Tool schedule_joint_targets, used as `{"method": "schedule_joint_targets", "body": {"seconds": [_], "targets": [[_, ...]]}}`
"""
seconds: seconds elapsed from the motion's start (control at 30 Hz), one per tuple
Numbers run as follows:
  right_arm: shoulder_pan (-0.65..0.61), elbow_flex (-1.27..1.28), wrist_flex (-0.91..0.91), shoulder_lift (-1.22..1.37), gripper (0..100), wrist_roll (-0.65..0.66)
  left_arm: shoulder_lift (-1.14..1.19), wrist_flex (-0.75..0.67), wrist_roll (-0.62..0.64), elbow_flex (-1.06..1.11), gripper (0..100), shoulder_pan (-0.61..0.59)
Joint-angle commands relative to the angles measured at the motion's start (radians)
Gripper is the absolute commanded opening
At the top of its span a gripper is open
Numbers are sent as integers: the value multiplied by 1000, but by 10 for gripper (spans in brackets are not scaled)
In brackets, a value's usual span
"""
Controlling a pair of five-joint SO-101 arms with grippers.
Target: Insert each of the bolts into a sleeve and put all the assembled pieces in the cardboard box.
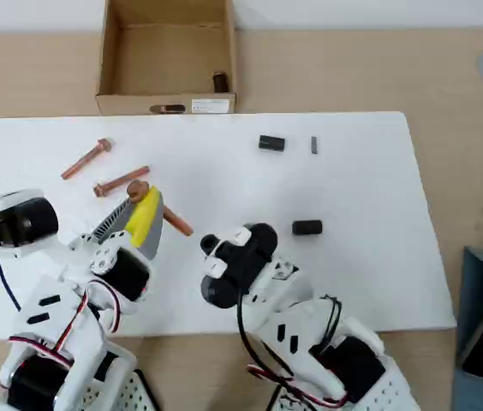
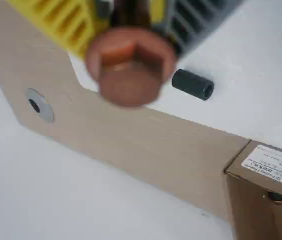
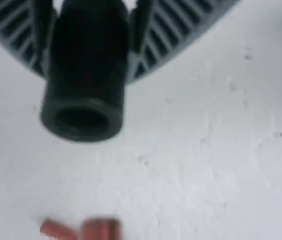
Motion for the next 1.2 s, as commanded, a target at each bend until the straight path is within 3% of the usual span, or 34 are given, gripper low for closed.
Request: {"method": "schedule_joint_targets", "body": {"seconds": [0.0,0.63,0.87,1.17], "targets": [[-13,-18,-54,-114,9,44,-8,-21,5,-6,1,64],[-13,-50,-57,-114,9,52,-8,-61,5,121,1,97],[-13,-50,-57,-114,9,80,-8,15,-2,123,1,262],[-13,-50,-57,-114,9,86,-8,72,-89,130,1,319]]}}
